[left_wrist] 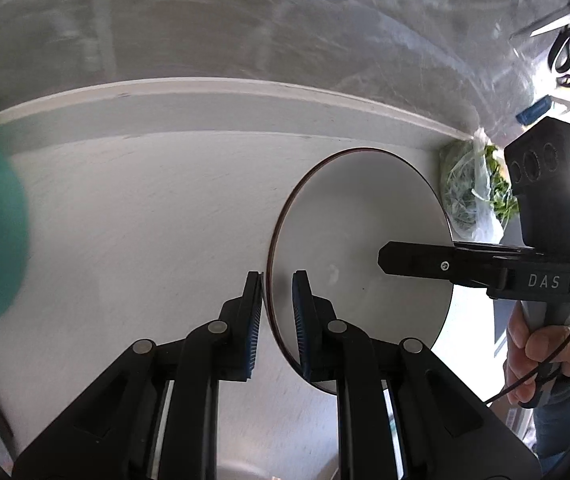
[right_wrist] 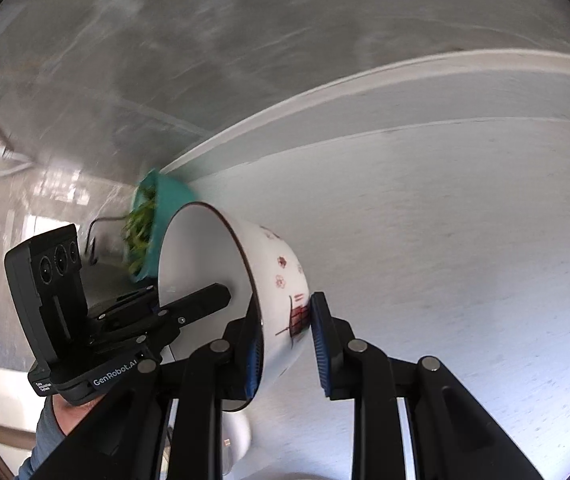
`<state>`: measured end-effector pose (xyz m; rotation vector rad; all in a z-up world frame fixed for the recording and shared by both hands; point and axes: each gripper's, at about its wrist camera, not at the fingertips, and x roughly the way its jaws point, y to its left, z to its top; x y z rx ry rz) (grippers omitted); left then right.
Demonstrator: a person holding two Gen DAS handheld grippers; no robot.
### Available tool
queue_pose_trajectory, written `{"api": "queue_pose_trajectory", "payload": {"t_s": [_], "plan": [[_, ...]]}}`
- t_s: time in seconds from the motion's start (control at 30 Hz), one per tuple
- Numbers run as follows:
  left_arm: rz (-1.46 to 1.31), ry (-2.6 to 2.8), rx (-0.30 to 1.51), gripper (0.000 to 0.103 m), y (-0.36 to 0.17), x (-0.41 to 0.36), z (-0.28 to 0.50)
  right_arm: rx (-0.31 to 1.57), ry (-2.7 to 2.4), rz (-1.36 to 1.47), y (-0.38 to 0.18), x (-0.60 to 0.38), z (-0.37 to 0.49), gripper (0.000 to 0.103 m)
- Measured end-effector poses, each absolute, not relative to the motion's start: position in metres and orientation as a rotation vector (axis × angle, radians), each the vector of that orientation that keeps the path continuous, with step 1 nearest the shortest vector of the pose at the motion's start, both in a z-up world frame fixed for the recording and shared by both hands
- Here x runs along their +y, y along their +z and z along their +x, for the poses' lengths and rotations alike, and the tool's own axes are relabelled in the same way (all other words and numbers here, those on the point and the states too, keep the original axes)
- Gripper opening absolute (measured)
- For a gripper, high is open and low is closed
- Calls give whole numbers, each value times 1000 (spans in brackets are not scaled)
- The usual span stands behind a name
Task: Organize plates and bowls
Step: 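Carry the floral bowl with both grippers and lower it onto the white bowl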
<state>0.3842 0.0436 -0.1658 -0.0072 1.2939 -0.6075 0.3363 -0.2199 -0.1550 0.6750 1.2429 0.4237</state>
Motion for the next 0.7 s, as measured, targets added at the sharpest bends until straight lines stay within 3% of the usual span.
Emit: {"api": "queue_pose_trajectory", "payload": {"t_s": [0.37, 0.7], "plan": [[-142, -442, 1254, 14, -134, 161, 308, 1283, 603, 564, -136, -115, 324, 26], [-224, -333, 1260, 14, -138, 232, 225, 1350, 720, 486, -139, -46, 301, 27]]}}
